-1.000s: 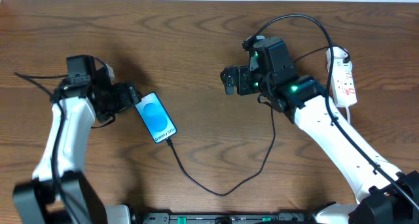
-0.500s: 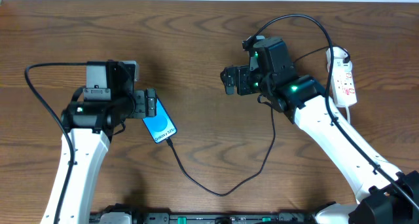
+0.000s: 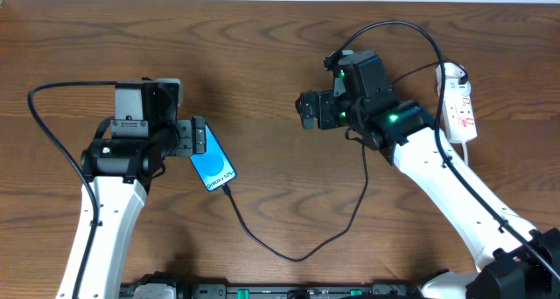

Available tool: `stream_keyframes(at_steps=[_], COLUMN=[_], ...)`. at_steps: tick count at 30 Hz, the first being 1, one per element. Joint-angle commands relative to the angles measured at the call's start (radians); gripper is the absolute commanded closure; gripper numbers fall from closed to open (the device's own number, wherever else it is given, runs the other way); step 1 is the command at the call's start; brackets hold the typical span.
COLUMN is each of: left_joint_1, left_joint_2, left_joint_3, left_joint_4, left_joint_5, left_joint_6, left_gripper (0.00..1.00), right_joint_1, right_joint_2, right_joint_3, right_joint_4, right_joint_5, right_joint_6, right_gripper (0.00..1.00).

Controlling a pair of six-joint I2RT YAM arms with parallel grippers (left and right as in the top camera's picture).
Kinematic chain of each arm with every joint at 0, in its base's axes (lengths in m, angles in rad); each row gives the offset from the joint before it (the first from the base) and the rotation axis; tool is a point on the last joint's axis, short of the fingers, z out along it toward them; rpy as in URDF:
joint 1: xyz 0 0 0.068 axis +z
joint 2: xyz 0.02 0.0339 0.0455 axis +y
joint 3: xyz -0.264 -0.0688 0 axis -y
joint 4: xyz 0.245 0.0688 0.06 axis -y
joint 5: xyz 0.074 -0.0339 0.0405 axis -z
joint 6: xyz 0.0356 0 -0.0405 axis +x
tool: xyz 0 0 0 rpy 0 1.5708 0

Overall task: Plug charger to phone and switch on socket
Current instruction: 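Raise the left gripper and move the right gripper to the power strip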

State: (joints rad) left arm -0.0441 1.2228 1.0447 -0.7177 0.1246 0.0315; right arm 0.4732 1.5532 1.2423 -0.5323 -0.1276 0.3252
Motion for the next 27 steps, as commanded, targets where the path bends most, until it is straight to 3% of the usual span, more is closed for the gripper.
stream_keyframes(at_steps=[1, 14, 27], left_joint_1=[-0.003, -0.003, -0.003], left_joint_2=[-0.007, -0.007, -0.007], left_joint_3=[0.0, 0.0, 0.0], left_joint_4=[0.0, 0.0, 0.0], left_joint_5=[-0.013, -0.014, -0.014], left_joint_6=[0.017, 0.017, 0.017], left_gripper=[0.1, 0.11, 0.1], right_joint_1=[-0.011, -0.348, -0.78], right_joint_2=[-0.015, -0.015, 0.005], right_joint_3=[0.015, 0.229, 0.266], right_joint_4=[-0.013, -0.361, -0.411], right_joint_5=[-0.076, -0.249, -0.249], right_joint_6=[-0.065, -0.229, -0.46], right_gripper=[0.01, 0.01, 0.01])
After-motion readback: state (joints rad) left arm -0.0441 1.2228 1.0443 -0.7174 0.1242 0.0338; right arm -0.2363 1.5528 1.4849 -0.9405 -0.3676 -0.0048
